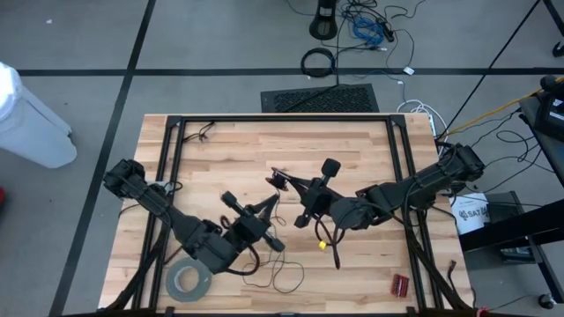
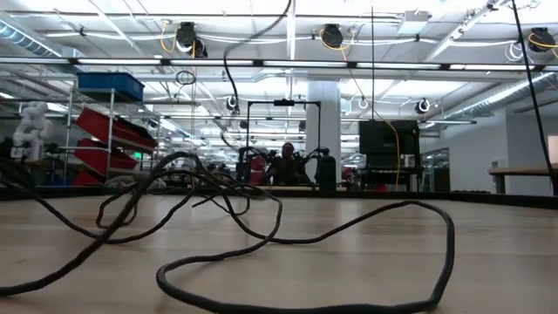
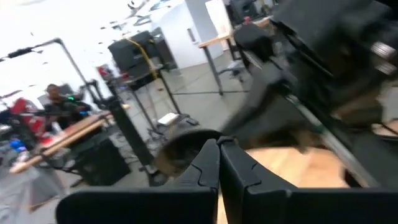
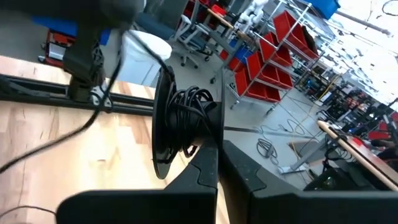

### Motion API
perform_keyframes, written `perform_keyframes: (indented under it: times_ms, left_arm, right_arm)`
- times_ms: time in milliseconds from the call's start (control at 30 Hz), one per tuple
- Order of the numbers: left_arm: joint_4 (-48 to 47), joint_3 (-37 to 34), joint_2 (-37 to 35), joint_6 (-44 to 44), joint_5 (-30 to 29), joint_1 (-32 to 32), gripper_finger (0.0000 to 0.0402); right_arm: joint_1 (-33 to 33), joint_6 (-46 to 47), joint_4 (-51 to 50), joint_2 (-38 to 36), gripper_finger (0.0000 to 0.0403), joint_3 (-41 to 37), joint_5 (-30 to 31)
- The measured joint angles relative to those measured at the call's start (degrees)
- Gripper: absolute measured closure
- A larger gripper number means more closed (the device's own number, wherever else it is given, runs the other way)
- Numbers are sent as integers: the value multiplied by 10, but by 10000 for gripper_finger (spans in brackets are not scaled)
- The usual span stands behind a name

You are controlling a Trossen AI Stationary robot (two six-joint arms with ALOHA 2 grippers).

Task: Coil cords
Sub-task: Coil the black wire onto the spool

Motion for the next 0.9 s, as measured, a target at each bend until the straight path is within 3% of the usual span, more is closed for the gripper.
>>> perform_keyframes:
  times_ms: [100,167,233,300,900]
  left_arm:
    - [-90,0,0,-111,41,-2,398]
    - [-141,0,0,-207,114,-2,398]
    - [-156,0,1,-262,186,1,398]
    - [-155,0,4,-290,216,3,398]
    - [-152,0,52,-367,230,27,398]
  right_arm:
    - [1,-11,-1,0,403,0,0]
    - [6,-12,-2,0,403,0,-1]
    - [9,-14,-3,0,403,0,-4]
    - [11,-14,-3,0,403,0,-5]
    - [59,-8,-8,0,403,0,-2]
